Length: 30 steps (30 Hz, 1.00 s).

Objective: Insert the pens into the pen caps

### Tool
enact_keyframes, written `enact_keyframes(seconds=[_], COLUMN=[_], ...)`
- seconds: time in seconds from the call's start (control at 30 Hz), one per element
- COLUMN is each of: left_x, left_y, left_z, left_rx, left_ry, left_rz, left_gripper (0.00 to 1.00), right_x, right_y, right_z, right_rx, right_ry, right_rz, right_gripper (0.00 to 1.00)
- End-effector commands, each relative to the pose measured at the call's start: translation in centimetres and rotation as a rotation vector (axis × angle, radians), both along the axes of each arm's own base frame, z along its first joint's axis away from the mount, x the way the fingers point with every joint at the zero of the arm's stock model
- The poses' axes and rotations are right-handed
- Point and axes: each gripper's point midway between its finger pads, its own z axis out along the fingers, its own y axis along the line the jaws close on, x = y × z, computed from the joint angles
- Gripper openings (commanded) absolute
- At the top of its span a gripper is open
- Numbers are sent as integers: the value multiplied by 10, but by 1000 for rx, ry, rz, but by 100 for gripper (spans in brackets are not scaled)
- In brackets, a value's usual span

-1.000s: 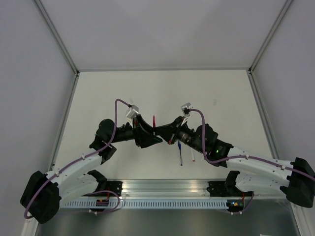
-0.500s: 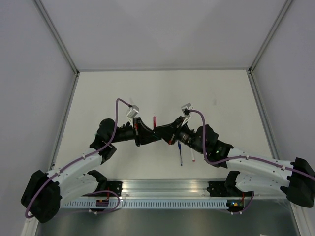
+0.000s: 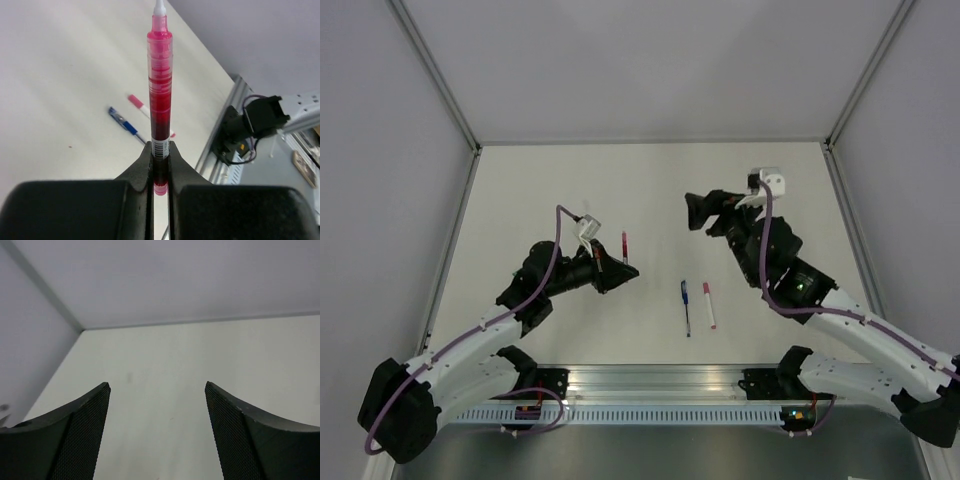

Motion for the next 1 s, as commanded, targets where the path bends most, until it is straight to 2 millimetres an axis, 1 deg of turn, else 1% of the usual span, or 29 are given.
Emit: enact_keyframes(seconds=[0.0, 0.03, 0.07, 0.1, 0.13, 0.17, 0.2, 0.23, 0.27, 0.3, 0.33, 0.37, 0.4, 0.43, 0.47, 0.5, 0.53, 0.57, 0.6, 0.67, 0.73, 0.77, 0.83, 0.87, 0.93, 0.97], left_x=[27, 28, 29, 28, 28, 27, 27, 27, 25, 24, 23, 23, 24, 24, 25, 24, 24, 25, 24, 25, 26, 26, 26, 25, 23, 23], left_y=[25, 32, 34, 36, 38, 40, 41, 41, 39, 39, 38, 38, 38, 39, 39, 39, 38, 38, 38, 37, 37, 36, 35, 34, 33, 32], left_z=[5, 11, 13, 14, 16, 19, 18, 19, 21, 22, 23, 24, 24, 25, 25, 24, 24, 23, 21, 20, 17, 17, 16, 17, 18, 18], left_rx=[73, 75, 77, 79, 79, 72, 71, 68, 61, 57, 51, 49, 51, 51, 51, 51, 49, 50, 54, 58, 68, 69, 67, 64, 59, 57], left_ry=[-99, -131, -142, -154, -166, -176, -177, -176, -178, -181, -184, -186, -187, -185, -189, -182, -180, -175, -167, -161, -149, -146, -137, -135, -132, -133], left_rz=[203, 240, 250, 259, 264, 273, 276, 276, 261, 255, 248, 248, 254, 260, 262, 260, 258, 261, 257, 259, 257, 256, 246, 240, 232, 229], left_gripper=[2, 2, 2, 2, 2, 2, 2, 2, 2, 2, 2, 2, 2, 2, 2, 2, 2, 2, 2, 2, 2, 2, 2, 2, 2, 2], right_x=[44, 72, 86, 97, 119, 135, 145, 164, 177, 186, 192, 200, 203, 208, 211, 215, 218, 223, 226, 234, 238, 241, 244, 245, 246, 245], right_y=[-78, -103, -114, -127, -133, -154, -164, -162, -184, -191, -202, -203, -205, -213, -214, -212, -214, -215, -216, -220, -221, -221, -221, -220, -221, -223], right_z=[13, -1, -9, -6, -33, -47, -49, -84, -87, -124, -136, -141, -173, -176, -185, -203, -209, -211, -224, -236, -244, -252, -260, -268, -277, -284], right_rx=[-136, -169, -187, -194, -240, -251, -259, -283, -278, -318, -334, -344, -369, -360, -359, -361, -356, -365, -373, -393, -400, -403, -406, -406, -409, -414], right_ry=[30, 91, 133, 168, 253, 309, 350, 447, 476, 577, 614, 630, 714, 734, 752, 785, 797, 794, 818, 834, 839, 847, 856, 865, 878, 895], right_rz=[-282, -356, -378, -406, -430, -455, -465, -421, -458, -456, -441, -406, -369, -346, -319, -285, -268, -263, -258, -264, -261, -258, -260, -256, -258, -262], right_gripper=[83, 83, 83, 83, 82, 82, 81, 79, 77, 76, 76, 75, 75, 74, 74, 73, 72, 71, 71, 70, 69, 68, 67, 66, 65, 64])
